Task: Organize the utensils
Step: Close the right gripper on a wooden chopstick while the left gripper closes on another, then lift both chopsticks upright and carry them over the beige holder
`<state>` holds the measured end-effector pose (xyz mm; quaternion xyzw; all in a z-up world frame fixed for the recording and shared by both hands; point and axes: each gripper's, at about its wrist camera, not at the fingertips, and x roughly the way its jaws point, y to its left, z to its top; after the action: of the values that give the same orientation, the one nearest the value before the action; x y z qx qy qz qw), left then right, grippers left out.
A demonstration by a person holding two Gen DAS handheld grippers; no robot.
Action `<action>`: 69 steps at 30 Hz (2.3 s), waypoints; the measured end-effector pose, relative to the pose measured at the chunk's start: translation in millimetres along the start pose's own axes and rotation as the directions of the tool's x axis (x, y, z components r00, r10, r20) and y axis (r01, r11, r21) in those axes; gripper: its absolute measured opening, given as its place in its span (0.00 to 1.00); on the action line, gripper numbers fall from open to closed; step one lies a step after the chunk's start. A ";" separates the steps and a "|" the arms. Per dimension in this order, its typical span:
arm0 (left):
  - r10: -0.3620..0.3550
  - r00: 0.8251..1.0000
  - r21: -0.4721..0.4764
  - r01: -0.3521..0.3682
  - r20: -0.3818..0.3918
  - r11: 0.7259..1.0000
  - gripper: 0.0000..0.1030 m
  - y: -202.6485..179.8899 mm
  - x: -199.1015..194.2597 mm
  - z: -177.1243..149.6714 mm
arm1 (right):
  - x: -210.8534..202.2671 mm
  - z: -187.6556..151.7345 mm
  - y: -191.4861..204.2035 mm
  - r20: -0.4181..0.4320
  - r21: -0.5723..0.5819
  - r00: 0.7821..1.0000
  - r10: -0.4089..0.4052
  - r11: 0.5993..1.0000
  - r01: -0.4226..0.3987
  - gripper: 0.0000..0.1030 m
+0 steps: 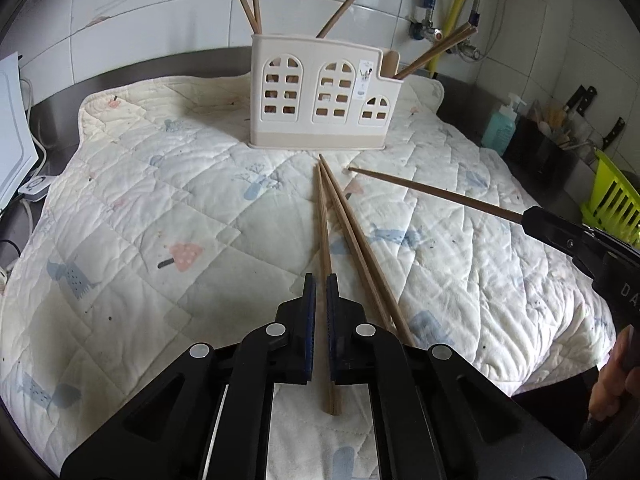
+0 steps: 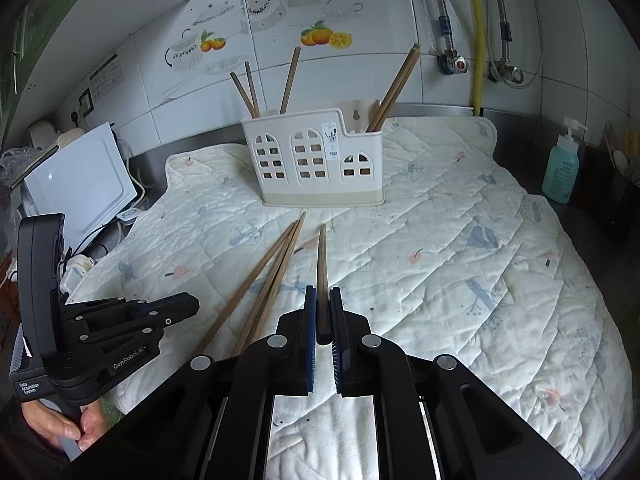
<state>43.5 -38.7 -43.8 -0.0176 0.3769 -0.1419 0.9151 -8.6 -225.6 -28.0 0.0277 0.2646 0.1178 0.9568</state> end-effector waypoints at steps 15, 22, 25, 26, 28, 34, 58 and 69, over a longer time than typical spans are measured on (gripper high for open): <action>-0.073 0.987 -0.028 0.070 -0.143 0.997 0.20 -1.5 27.9 -22.1 | -10.0 9.8 -1.4 0.036 -0.003 0.999 -0.001 1.000 0.001 0.07; -0.016 0.991 0.025 0.020 -0.130 1.000 0.07 -6.4 30.0 -24.2 | -11.7 10.4 -1.4 0.041 -0.001 0.999 0.002 1.000 -0.002 0.07; -0.025 0.992 0.013 0.026 -0.123 1.000 0.06 -4.1 25.3 -20.9 | -14.6 13.4 -0.6 0.051 -0.006 0.999 0.001 1.000 -0.001 0.07; -0.020 0.993 0.013 0.022 -0.116 1.000 0.06 -3.3 23.1 -19.4 | -15.5 14.9 -0.4 0.055 -0.008 0.998 0.001 1.000 -0.001 0.07; -0.025 0.995 -0.001 0.025 -0.098 1.000 0.06 -0.3 16.9 -15.0 | -17.6 19.2 -0.4 0.064 -0.012 0.998 0.003 1.000 -0.003 0.07; -0.023 1.000 -0.018 0.023 -0.015 1.000 0.06 6.2 -3.9 1.8 | -24.0 35.3 -0.1 0.097 -0.021 0.995 0.013 1.000 -0.011 0.07; -0.034 0.988 0.036 0.029 0.152 0.999 0.05 16.1 -29.7 107.7 | -35.4 139.2 -8.5 0.179 -0.098 0.982 0.056 0.994 -0.039 0.07; -0.021 0.977 0.108 -0.002 0.214 0.994 0.05 8.1 -48.1 165.2 | -47.1 210.0 -6.9 0.281 -0.130 0.959 0.018 0.991 0.019 0.06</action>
<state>127.8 -30.1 106.1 0.0149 0.2677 -0.1637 0.9494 61.4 -241.7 175.0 -0.0190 0.1173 0.1295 0.9844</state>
